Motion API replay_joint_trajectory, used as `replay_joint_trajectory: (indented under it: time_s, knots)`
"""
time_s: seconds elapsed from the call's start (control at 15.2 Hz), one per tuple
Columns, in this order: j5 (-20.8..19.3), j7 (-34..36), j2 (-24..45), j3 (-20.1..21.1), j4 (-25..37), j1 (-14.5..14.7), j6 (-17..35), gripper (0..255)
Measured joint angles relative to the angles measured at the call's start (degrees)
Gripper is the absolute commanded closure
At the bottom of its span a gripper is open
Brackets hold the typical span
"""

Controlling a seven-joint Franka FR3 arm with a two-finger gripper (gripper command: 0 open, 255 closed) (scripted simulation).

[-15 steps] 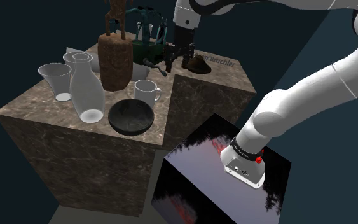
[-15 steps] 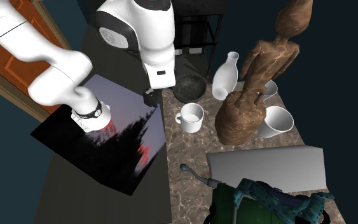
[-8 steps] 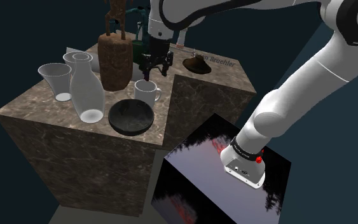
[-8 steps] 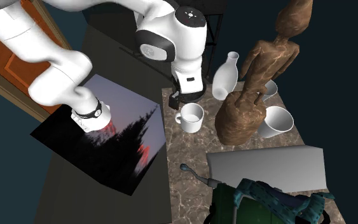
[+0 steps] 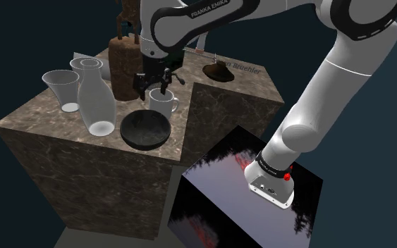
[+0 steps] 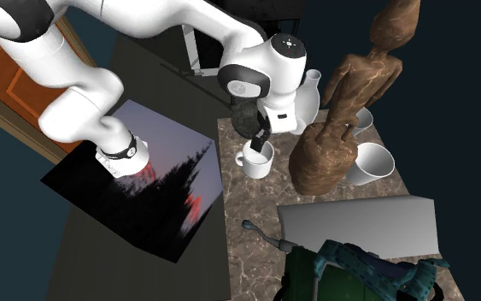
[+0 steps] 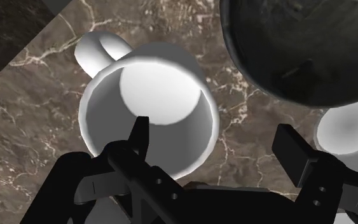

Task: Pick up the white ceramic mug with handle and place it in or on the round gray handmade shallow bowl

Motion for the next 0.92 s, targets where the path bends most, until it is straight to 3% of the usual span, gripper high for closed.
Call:
replay_joint_trajectory:
  time_s: [0.4,0.79,0.86,0.92]
  knots:
    - [-1.06,0.95,2.77,0.10,-1.93,0.28,4.57,0]
    - [-1.15,0.96,2.98,0.07,-2.20,0.27,5.07,0]
    - [-1.15,0.96,2.99,0.07,-2.20,0.27,5.07,255]
    - [-1.15,0.96,2.98,0.07,-2.20,0.27,5.07,255]
